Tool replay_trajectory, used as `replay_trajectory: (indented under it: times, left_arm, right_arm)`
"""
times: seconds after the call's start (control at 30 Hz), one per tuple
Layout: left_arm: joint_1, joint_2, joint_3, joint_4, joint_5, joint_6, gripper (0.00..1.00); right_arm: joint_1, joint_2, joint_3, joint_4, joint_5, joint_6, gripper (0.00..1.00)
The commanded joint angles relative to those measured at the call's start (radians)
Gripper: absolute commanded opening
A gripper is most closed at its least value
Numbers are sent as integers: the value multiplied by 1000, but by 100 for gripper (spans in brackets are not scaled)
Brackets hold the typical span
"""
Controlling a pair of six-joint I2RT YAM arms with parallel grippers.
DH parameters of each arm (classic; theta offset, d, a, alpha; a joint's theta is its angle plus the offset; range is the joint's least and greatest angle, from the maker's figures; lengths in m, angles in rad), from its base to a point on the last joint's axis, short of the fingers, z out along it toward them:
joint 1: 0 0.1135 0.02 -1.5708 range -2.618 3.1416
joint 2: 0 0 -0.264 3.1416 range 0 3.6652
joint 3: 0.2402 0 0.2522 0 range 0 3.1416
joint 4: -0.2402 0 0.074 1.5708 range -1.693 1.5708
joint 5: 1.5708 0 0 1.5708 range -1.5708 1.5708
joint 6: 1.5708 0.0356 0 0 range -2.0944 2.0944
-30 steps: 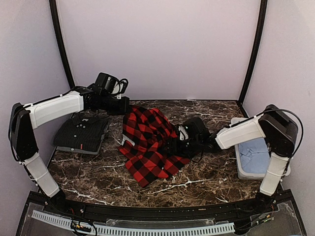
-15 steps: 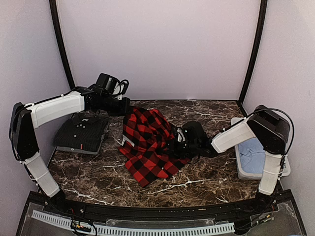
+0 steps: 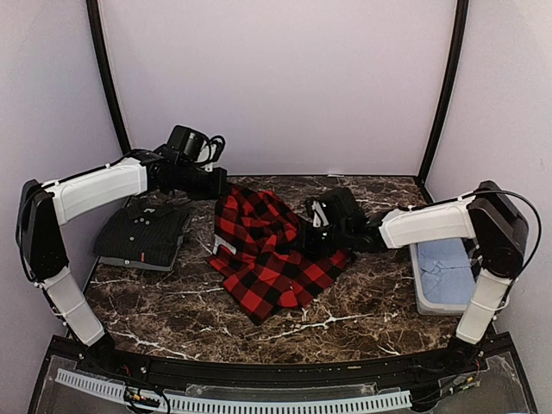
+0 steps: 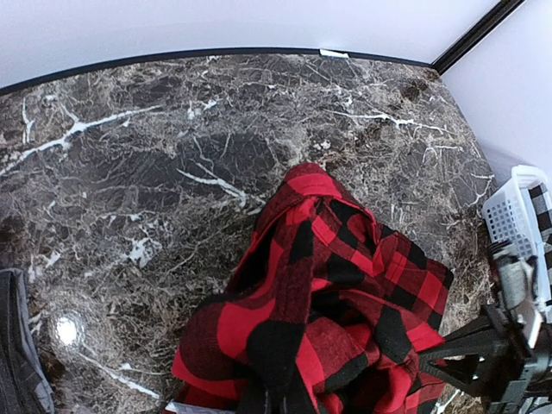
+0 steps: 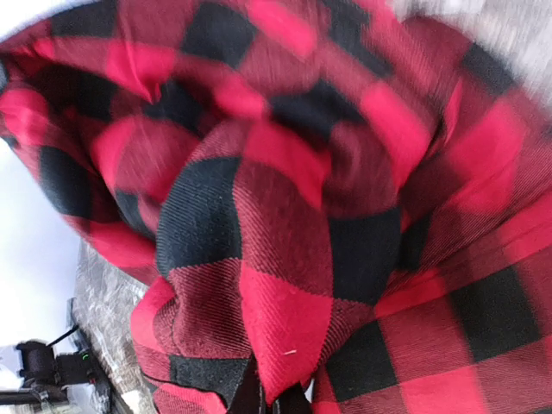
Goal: Fold and stack the long sleeve shirts
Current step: Pick up the crumpled shirt from the center of the board, then flatten out the crumpled shirt at the center of the board.
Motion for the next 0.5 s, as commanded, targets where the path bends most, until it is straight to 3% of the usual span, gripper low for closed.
replay_trajectory:
  times: [0.0, 0.27, 0.47]
  left_arm:
    - [8, -49, 81, -25, -62, 58, 0]
    - [11, -90, 249, -73, -220, 183, 0]
    - [12, -146, 404, -39, -288, 285, 0]
  right_arm:
    - [-1, -105, 132, -252, 227, -174, 0]
    - [-23, -171, 409, -641, 610, -387, 0]
    - [-82, -245, 594, -739, 814, -524, 0]
